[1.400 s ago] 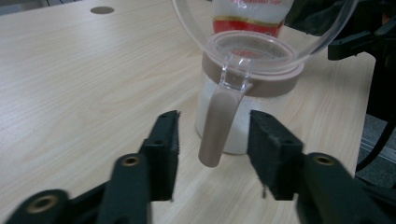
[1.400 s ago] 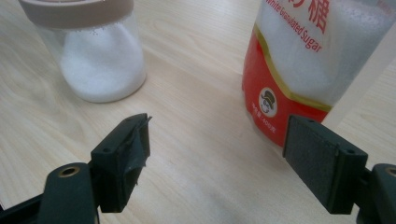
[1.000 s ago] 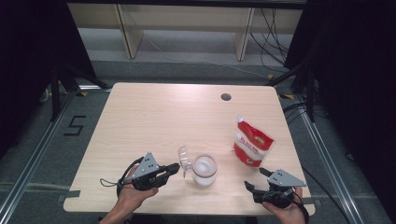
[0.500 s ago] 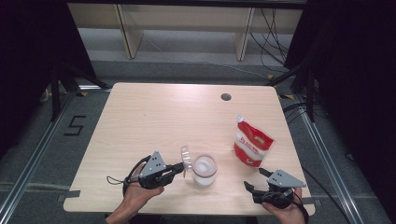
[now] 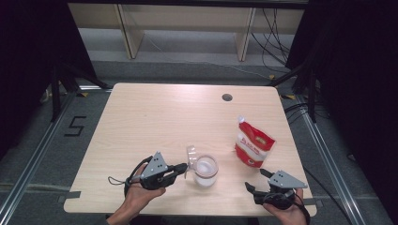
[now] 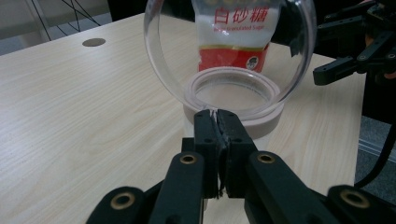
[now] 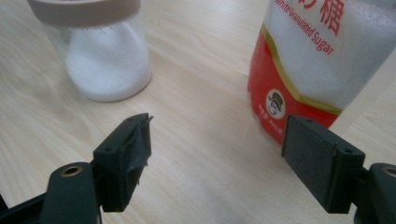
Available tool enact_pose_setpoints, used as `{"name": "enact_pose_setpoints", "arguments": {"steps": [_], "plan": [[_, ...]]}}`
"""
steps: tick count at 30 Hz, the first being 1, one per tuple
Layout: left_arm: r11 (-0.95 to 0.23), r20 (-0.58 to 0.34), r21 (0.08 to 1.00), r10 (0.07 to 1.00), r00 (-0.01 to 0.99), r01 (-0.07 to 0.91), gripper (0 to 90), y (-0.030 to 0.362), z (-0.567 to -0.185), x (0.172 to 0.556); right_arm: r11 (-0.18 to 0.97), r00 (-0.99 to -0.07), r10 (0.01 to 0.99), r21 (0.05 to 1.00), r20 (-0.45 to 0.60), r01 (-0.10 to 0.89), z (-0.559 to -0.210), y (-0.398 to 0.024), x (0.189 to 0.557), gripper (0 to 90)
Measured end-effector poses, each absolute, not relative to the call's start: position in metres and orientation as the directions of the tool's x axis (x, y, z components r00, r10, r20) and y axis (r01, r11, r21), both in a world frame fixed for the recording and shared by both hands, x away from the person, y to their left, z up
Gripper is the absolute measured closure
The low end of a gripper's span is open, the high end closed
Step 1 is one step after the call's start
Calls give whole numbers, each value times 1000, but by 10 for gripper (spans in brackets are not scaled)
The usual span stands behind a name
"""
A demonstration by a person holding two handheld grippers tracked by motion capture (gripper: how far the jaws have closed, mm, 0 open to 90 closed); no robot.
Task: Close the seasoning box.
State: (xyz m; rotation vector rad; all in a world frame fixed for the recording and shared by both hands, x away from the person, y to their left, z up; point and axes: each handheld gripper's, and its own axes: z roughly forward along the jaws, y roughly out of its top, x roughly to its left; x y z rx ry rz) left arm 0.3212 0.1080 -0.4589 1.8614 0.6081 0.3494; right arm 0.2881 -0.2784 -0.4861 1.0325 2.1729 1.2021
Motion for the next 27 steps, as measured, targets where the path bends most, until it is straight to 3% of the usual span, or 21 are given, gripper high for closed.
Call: {"name": "enact_pose_setpoints", "arguments": {"steps": [12, 27], "plan": [[-288, -18, 935, 547, 837, 208, 844, 100, -452, 320, 348, -621, 783, 855, -40, 384, -487, -279, 288, 248], [-274, -42, 937, 524, 850, 215, 717, 107, -440, 313, 355, -627, 778, 855, -46, 378, -487, -279, 289, 248]]}}
